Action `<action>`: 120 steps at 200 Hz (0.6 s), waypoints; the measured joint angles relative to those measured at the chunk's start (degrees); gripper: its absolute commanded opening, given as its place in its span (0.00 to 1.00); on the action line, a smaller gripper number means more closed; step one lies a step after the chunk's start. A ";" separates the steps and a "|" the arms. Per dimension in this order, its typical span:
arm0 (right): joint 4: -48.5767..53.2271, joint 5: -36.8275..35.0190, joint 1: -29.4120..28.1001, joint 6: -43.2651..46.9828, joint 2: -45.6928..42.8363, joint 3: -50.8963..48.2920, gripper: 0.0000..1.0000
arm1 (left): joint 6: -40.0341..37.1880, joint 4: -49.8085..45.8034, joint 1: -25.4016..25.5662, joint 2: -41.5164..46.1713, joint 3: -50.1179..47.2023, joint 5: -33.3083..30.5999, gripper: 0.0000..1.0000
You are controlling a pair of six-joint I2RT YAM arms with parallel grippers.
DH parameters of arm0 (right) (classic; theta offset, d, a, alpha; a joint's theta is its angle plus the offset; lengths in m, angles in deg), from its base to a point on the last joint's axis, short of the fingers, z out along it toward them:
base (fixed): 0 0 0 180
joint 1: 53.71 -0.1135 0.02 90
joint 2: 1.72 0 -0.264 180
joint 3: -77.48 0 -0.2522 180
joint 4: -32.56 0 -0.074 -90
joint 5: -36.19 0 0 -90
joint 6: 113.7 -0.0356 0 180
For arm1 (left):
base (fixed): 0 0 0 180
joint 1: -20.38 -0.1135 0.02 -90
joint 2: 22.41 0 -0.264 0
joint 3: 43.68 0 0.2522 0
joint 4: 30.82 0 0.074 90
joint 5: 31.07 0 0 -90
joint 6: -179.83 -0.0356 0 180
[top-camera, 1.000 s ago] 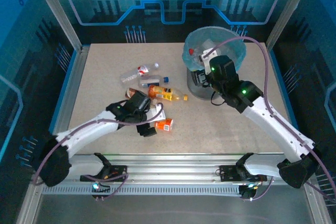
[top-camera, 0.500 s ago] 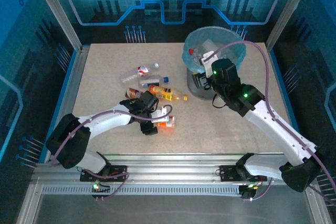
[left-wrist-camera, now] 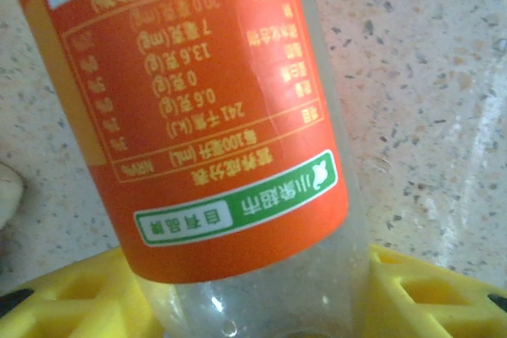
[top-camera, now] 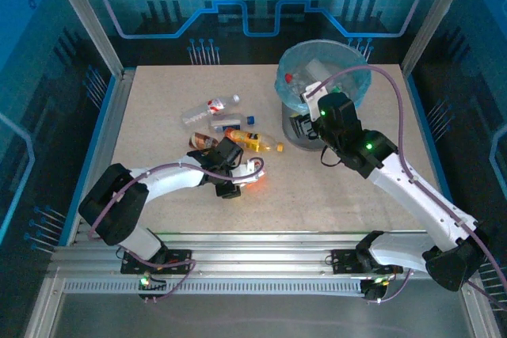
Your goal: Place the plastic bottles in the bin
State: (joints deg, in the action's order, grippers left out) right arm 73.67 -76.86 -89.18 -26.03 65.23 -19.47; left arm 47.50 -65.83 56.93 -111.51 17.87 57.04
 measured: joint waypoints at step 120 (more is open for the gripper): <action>-9.38 24.09 0.28 -1.73 -5.25 -3.23 0.80 | 18.73 23.19 0.00 38.66 -12.13 7.63 0.45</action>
State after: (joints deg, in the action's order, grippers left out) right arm 64.30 -52.77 -88.89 -27.76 59.99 -22.70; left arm 66.23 -42.64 56.93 -72.85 5.74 64.67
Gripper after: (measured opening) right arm 0.784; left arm 0.543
